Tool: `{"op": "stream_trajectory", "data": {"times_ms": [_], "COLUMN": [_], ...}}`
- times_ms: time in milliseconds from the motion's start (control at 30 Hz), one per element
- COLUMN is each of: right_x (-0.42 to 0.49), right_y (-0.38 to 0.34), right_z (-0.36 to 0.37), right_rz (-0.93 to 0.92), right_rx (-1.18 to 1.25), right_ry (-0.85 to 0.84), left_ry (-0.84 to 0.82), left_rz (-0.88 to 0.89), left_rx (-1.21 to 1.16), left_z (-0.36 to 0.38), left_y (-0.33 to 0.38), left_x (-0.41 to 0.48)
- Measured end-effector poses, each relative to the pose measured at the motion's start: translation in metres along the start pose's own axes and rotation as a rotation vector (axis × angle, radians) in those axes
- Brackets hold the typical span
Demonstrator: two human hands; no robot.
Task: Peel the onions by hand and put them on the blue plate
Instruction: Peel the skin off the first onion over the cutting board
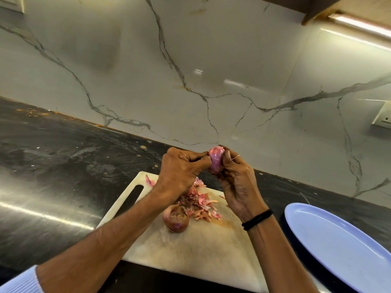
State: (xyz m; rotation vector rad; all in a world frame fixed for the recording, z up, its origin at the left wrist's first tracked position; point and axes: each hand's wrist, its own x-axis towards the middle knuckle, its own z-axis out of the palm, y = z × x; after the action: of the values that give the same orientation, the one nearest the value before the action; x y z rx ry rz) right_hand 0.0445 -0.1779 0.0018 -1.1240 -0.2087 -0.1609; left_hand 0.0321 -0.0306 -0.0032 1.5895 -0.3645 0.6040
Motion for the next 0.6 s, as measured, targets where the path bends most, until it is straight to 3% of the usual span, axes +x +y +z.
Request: {"op": "stream_trajectory", "data": {"times_ms": [200, 600], "right_x": [-0.0007, -0.0053], "right_y": [0.0004, -0.005], "right_z": [0.0042, 0.0088], "right_rz": [0.024, 0.069], "right_rx": [0.073, 0.215], "right_ry": [-0.029, -0.065], "left_ry": [0.089, 0.066], "left_rz": [0.076, 0.079], "left_rx": [0.093, -0.021], "left_z": [-0.0013, 0.0016], "left_y": [-0.0033, -0.006], "left_x": [0.001, 0.0008]}}
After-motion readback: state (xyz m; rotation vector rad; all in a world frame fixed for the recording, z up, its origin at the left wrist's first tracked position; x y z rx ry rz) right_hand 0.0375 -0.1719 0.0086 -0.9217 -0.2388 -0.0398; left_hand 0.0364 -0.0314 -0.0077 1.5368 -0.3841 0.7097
